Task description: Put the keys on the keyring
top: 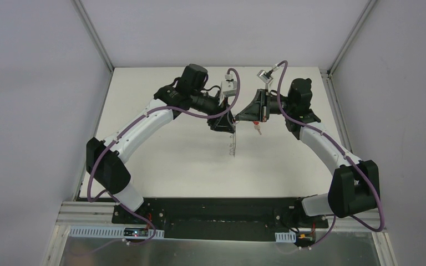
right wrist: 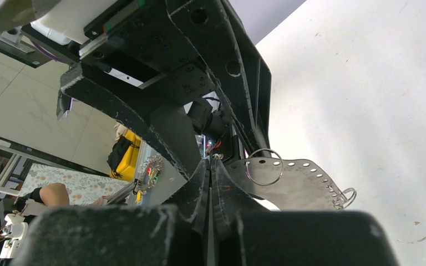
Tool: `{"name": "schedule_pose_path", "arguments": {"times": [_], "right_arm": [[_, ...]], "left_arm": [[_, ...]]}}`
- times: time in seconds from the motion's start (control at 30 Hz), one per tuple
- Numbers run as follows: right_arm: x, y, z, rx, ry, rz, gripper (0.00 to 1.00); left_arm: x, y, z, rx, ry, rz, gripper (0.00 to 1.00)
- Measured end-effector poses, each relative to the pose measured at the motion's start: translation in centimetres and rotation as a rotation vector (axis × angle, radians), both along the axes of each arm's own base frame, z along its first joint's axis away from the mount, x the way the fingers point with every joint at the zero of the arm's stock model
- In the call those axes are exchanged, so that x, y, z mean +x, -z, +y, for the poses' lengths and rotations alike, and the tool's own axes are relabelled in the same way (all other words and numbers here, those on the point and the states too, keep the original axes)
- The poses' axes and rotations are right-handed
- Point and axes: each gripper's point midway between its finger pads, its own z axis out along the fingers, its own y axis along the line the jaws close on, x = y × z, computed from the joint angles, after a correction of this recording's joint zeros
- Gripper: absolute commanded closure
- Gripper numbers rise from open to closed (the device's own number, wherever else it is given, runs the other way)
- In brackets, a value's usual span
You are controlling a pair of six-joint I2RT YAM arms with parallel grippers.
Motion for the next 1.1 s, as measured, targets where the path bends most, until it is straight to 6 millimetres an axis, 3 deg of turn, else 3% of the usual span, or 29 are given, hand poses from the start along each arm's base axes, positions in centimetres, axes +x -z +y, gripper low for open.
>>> {"name": "schedule_pose_path", "arguments": {"times": [0.43, 0.63, 0.9, 1.1], "right_arm": [[0.0, 0.0, 0.0, 0.000, -0.001, 0.000, 1.00], [0.1, 0.0, -0.1, 0.000, 0.004, 0.000, 1.00], [0.4, 0.6, -0.3, -0.007, 0.017, -0.008, 1.00], [0.4, 1.0, -0.4, -0.016, 0.019, -0.014, 1.00]], "left_arm": [[-0.4, 1.7, -0.2, -0.005, 0.013, 0.042, 0.74], [-0.5, 1.5, -0.3, -0.015, 0.011, 0.057, 1.00], [-0.7, 1.4, 0.3, 0.002, 0.001, 0.105, 1.00], [-0.8, -0.5, 0.9, 0.020, -0.016, 0.110, 1.00]]}}
